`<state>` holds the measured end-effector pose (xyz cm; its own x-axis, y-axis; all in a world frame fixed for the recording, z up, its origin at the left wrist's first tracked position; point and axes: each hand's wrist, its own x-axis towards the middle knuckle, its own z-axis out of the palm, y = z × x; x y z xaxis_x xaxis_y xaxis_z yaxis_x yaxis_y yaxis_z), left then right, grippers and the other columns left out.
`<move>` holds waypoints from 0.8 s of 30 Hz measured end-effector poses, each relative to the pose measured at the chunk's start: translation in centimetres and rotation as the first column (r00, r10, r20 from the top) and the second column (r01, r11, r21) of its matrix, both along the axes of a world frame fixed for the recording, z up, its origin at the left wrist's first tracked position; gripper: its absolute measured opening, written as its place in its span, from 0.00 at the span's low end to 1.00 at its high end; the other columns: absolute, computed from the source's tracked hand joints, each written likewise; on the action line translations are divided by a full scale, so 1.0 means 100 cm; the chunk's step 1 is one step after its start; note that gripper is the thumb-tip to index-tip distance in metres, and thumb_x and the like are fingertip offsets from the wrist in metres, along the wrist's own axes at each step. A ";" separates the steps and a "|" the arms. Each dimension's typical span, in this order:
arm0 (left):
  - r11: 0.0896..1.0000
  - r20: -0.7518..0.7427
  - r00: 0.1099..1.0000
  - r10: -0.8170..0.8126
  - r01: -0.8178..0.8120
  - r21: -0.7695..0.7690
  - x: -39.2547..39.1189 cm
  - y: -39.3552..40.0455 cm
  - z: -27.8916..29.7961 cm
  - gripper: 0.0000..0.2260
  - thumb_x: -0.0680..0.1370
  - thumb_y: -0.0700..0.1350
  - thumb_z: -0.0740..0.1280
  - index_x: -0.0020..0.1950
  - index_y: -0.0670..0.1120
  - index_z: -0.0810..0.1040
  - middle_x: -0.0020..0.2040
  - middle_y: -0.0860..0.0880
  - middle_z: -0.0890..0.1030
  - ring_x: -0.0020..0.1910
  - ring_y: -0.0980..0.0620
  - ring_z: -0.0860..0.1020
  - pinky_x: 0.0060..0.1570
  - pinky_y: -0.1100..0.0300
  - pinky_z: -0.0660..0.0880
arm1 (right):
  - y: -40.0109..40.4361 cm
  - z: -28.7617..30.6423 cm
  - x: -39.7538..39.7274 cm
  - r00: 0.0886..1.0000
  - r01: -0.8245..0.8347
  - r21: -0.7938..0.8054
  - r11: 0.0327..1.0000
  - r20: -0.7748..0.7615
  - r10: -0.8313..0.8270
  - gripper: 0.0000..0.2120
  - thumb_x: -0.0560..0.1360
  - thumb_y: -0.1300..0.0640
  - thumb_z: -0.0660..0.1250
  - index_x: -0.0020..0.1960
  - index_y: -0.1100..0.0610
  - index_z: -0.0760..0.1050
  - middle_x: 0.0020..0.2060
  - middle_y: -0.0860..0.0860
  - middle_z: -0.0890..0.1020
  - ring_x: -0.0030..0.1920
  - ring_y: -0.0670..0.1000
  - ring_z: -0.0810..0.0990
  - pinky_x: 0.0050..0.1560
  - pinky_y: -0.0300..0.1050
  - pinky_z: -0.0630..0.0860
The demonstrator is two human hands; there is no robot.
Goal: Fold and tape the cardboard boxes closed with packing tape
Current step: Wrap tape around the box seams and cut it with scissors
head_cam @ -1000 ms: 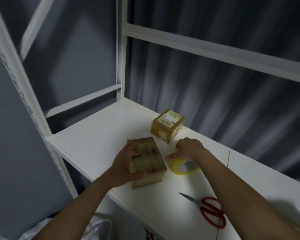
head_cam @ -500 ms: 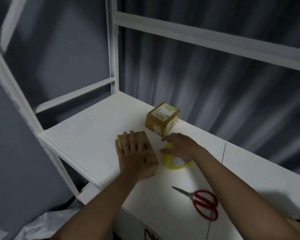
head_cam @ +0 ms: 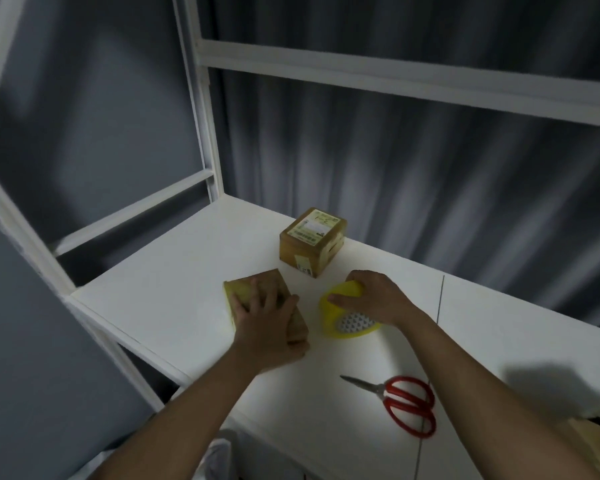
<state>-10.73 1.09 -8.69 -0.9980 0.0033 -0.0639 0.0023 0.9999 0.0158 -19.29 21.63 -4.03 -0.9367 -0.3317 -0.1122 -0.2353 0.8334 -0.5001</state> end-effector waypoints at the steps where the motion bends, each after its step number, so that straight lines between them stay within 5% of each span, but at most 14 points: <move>1: 1.000 -0.032 0.999 -0.006 0.007 0.024 0.001 -0.001 0.000 0.40 0.67 0.73 0.58 0.74 0.59 0.50 0.77 0.48 0.47 0.75 0.37 0.40 0.67 0.30 0.46 | 0.000 0.008 0.001 1.000 0.005 0.012 1.000 -0.030 -0.004 0.21 0.67 0.31 0.67 0.47 0.47 0.74 0.44 0.46 0.78 0.45 0.49 0.77 0.45 0.45 0.75; 4: 0.944 -0.186 0.982 0.030 0.033 0.327 -0.002 0.001 0.004 0.42 0.64 0.76 0.54 0.72 0.57 0.55 0.77 0.49 0.48 0.75 0.44 0.45 0.69 0.36 0.55 | -0.001 0.044 0.005 0.992 -0.021 -0.031 0.999 -0.123 0.017 0.15 0.68 0.33 0.68 0.39 0.43 0.71 0.37 0.41 0.75 0.41 0.48 0.75 0.36 0.39 0.69; 7: 0.646 -0.221 0.974 0.053 0.136 0.751 -0.001 0.009 -0.003 0.39 0.62 0.74 0.62 0.69 0.69 0.49 0.76 0.55 0.45 0.76 0.50 0.49 0.69 0.42 0.62 | -0.012 0.079 0.012 0.968 -0.100 0.085 0.991 -0.220 0.117 0.12 0.69 0.32 0.65 0.43 0.39 0.72 0.45 0.40 0.76 0.47 0.48 0.74 0.42 0.39 0.69; 10: 0.422 -0.268 0.963 0.019 0.236 0.876 0.003 0.011 -0.021 0.42 0.64 0.65 0.71 0.66 0.76 0.45 0.76 0.58 0.43 0.76 0.55 0.51 0.70 0.48 0.65 | -0.028 0.087 0.017 0.919 -0.176 0.354 0.918 -0.274 0.282 0.25 0.73 0.32 0.59 0.62 0.47 0.73 0.59 0.48 0.77 0.57 0.52 0.75 0.54 0.46 0.71; 13: 0.282 -0.320 0.947 -0.037 0.317 0.905 0.003 -0.003 -0.028 0.40 0.65 0.61 0.73 0.70 0.68 0.52 0.76 0.54 0.45 0.75 0.57 0.53 0.70 0.57 0.64 | -0.033 0.091 0.019 0.904 -0.305 0.285 0.909 -0.215 0.370 0.16 0.77 0.42 0.60 0.61 0.46 0.73 0.61 0.49 0.76 0.60 0.53 0.74 0.58 0.48 0.71; 16: 0.474 -0.284 0.959 -0.005 0.252 0.844 0.002 -0.012 -0.015 0.37 0.64 0.67 0.68 0.68 0.58 0.59 0.72 0.69 0.43 0.74 0.62 0.45 0.72 0.64 0.52 | -0.032 0.100 0.018 0.917 -0.381 0.137 0.914 -0.072 0.393 0.13 0.76 0.43 0.64 0.59 0.41 0.71 0.61 0.44 0.73 0.59 0.49 0.72 0.58 0.46 0.72; 20: 0.652 -0.357 0.932 -0.058 0.306 0.694 0.000 -0.011 -0.005 0.42 0.66 0.73 0.63 0.72 0.54 0.57 0.73 0.59 0.62 0.74 0.58 0.57 0.75 0.45 0.45 | -0.036 0.098 0.016 0.950 -0.306 0.046 0.951 -0.053 0.308 0.21 0.67 0.31 0.67 0.56 0.38 0.74 0.59 0.40 0.74 0.57 0.47 0.74 0.56 0.45 0.76; 22: 0.715 -0.306 0.951 -0.050 0.248 0.653 0.003 -0.012 -0.008 0.48 0.62 0.77 0.59 0.74 0.52 0.55 0.74 0.55 0.61 0.74 0.55 0.57 0.74 0.44 0.45 | -0.038 0.093 0.016 0.968 -0.249 -0.028 0.968 -0.042 0.247 0.32 0.61 0.25 0.65 0.58 0.41 0.76 0.61 0.41 0.76 0.60 0.47 0.75 0.60 0.48 0.75; 24: 0.738 -0.251 0.968 -0.021 0.184 0.649 0.007 -0.013 -0.010 0.51 0.60 0.78 0.56 0.75 0.50 0.54 0.75 0.54 0.59 0.74 0.54 0.55 0.74 0.47 0.46 | -0.041 0.090 0.020 0.967 -0.253 -0.115 0.961 -0.058 0.248 0.26 0.64 0.29 0.67 0.55 0.43 0.78 0.61 0.39 0.76 0.61 0.46 0.74 0.62 0.45 0.73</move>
<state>-10.05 -0.25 -9.69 -0.9762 0.0662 0.2068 0.1890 0.7275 0.6595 -17.27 17.53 4.96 -0.8251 -0.5646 -0.0191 -0.4517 0.6796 -0.5781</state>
